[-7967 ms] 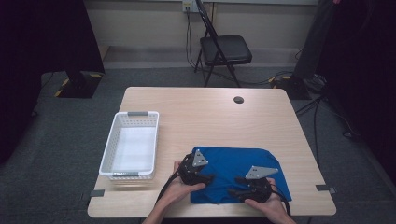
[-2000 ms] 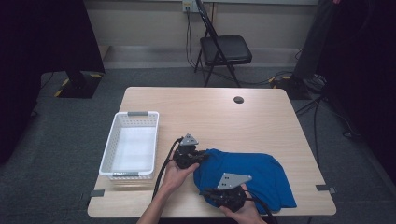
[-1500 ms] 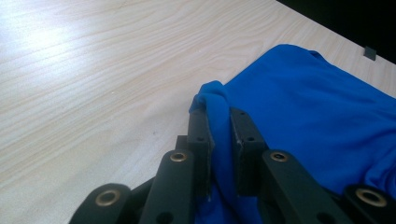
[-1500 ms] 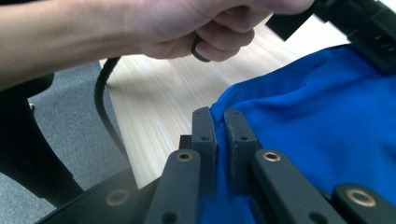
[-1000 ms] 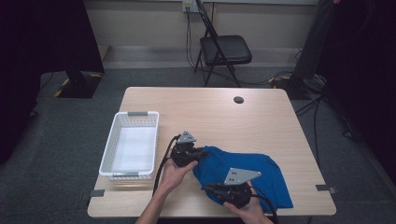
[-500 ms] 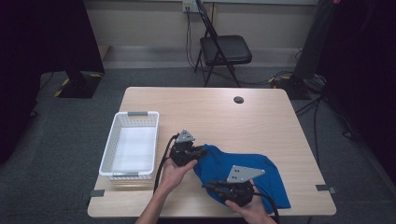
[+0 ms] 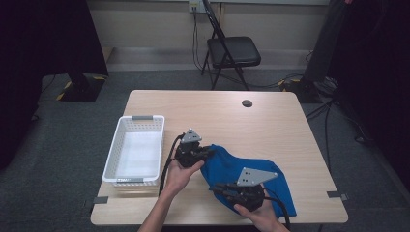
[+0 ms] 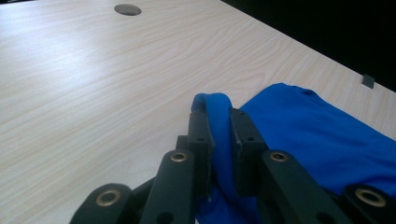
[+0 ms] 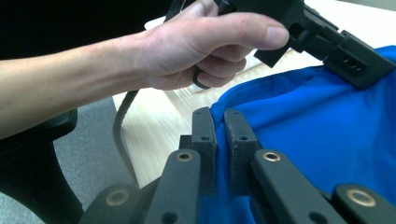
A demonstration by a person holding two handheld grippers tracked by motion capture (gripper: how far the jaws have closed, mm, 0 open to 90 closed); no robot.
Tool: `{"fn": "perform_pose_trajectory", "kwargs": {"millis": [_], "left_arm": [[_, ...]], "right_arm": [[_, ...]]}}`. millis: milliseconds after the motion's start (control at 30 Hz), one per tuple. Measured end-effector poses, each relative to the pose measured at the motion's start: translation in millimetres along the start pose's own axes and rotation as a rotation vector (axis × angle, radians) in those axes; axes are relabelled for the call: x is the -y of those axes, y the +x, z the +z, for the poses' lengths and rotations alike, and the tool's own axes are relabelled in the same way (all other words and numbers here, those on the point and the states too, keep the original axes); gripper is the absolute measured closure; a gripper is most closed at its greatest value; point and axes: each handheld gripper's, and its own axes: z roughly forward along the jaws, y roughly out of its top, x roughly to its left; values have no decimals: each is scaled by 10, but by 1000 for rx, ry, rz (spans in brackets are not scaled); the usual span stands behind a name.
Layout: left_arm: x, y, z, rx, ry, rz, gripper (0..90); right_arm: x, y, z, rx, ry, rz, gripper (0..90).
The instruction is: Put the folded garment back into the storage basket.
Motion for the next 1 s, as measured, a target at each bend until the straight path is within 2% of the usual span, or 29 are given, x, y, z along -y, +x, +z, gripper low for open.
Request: {"fn": "perform_pose_trajectory", "kwargs": {"millis": [300, 500, 733, 833, 1000], "left_arm": [[-32, 6, 0, 1, 10, 8, 808], [-43, 10, -55, -12, 10, 6, 808], [-129, -10, -148, -24, 5, 20, 811], [-169, -4, -184, -34, 21, 32, 811], [-203, 26, -257, -46, 15, 30, 811]], "right_arm": [[-112, 21, 43, -10, -10, -27, 844], [-185, 21, 8, -11, -43, -26, 845], [-271, 66, 10, -14, -51, -38, 845], [-286, 91, 44, -16, -47, -48, 844], [-315, 96, 75, -28, -62, -37, 844]]}}
